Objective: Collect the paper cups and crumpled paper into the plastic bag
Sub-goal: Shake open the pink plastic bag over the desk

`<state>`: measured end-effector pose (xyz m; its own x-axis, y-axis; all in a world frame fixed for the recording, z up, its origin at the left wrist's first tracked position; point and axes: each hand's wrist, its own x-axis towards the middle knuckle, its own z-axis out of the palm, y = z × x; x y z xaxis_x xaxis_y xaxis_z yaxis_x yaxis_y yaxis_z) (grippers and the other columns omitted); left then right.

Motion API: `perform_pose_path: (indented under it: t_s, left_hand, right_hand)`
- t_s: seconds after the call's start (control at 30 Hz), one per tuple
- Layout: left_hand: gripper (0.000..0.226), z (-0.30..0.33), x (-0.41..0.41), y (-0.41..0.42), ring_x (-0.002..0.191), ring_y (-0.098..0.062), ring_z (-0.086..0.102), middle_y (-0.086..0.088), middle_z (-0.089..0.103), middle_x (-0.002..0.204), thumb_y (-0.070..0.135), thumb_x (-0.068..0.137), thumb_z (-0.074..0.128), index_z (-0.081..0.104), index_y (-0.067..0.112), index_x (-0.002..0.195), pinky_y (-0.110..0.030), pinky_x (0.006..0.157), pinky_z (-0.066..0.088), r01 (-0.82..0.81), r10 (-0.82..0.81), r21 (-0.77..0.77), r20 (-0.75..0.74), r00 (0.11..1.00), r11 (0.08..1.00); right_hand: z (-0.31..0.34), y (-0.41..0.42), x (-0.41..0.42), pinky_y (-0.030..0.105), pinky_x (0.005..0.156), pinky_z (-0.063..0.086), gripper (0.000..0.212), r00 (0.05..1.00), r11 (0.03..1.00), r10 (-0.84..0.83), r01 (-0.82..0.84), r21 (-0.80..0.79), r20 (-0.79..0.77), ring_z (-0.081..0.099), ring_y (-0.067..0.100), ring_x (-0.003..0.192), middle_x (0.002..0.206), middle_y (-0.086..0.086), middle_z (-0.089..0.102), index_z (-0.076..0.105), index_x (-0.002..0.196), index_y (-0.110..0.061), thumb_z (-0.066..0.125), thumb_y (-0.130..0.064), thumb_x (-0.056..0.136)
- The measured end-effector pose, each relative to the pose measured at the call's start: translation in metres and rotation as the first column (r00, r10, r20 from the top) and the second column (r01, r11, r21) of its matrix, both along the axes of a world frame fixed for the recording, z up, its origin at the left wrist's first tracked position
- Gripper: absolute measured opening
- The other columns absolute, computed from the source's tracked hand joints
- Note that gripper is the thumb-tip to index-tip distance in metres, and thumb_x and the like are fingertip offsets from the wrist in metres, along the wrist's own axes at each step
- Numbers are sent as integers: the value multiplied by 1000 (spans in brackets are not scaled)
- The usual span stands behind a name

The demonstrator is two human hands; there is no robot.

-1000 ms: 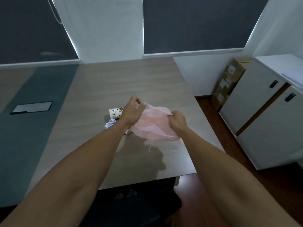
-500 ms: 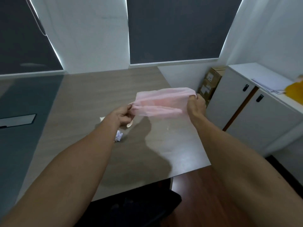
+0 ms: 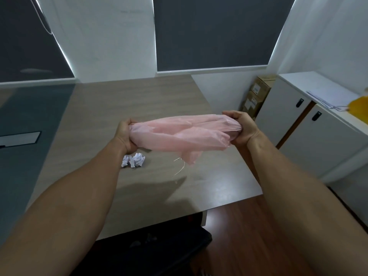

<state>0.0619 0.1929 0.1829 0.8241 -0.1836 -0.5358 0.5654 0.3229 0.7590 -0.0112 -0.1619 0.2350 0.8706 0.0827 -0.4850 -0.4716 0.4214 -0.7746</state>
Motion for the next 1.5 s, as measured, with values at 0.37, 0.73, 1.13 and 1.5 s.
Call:
perform_pose_path:
  t_s: [0.37, 0.73, 1.13, 1.5]
  left_hand:
    - [52, 18, -18, -94, 123, -22, 57, -1, 65, 130, 44, 86, 68, 59, 25, 133, -36, 105, 39, -213, -680, 861, 499, 538, 463]
    - [32, 40, -1, -107, 70, -22, 53, -3, 64, 71, 21, 87, 47, 62, 19, 59, -31, 65, 36, -332, -138, 647, 564, 814, 686]
    - [46, 30, 0, -39, 85, -33, 62, -16, 71, 99, 34, 85, 43, 74, 2, 95, -37, 68, 43, -523, 312, 589, 427, 849, 616]
    - [88, 17, -14, -58, 137, -31, 41, -10, 46, 151, 63, 84, 63, 33, 19, 155, -48, 113, 26, -619, -753, 753, 535, 383, 221]
  right_hand:
    - [5, 34, 29, 37, 89, 53, 35, 964, 971, 238, -238, -12, 117, 69, 28, 87, 96, 11, 69, 74, 94, -5, 64, -38, 89]
    - [-15, 8, 51, 53, 104, 41, 39, 996, -67, 76, 60, -996, 55, 48, 35, 124, 134, 12, 49, 58, 123, -20, 70, -12, 88]
    - [5, -8, 34, 38, 85, 54, 17, 979, 958, 183, -198, -208, -88, 68, 23, 74, 86, 7, 71, 76, 96, -11, 66, -22, 88]
    - [17, 31, 48, 32, 70, 50, 37, 944, 930, 330, -325, -172, 0, 64, 20, 61, 68, 4, 68, 74, 69, -12, 58, -32, 95]
